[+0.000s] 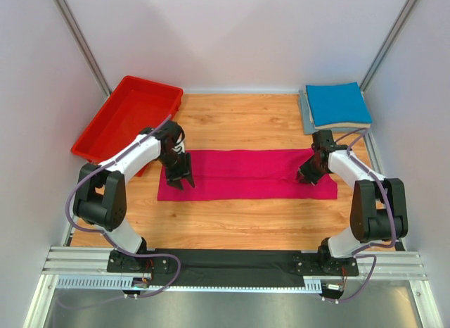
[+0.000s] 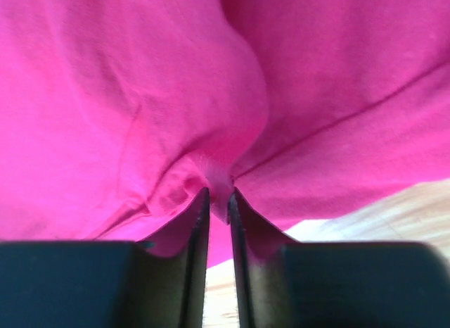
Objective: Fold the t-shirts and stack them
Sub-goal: Fold the tshirt
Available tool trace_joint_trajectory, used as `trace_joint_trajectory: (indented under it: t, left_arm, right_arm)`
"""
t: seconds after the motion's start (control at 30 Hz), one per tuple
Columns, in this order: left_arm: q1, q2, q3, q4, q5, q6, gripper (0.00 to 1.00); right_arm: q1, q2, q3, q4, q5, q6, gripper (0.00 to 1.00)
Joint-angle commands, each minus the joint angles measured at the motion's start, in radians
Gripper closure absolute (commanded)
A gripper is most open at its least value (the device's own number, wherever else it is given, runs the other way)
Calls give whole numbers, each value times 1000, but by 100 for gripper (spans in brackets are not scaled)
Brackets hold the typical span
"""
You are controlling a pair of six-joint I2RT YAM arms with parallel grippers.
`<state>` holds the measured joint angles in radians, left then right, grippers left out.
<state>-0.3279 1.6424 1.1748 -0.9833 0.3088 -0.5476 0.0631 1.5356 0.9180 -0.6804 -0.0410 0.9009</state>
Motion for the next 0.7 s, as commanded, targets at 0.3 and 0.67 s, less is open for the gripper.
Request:
trace_joint_trajectory:
  t: [0.3, 0.67]
  left_arm:
    - [-5, 28, 59, 8, 15, 0, 48]
    - [-3, 46, 62, 3, 7, 0, 48]
  right_arm:
    - [9, 66, 123, 48, -12, -16, 100]
    - [66, 273, 308, 84, -54, -74, 100]
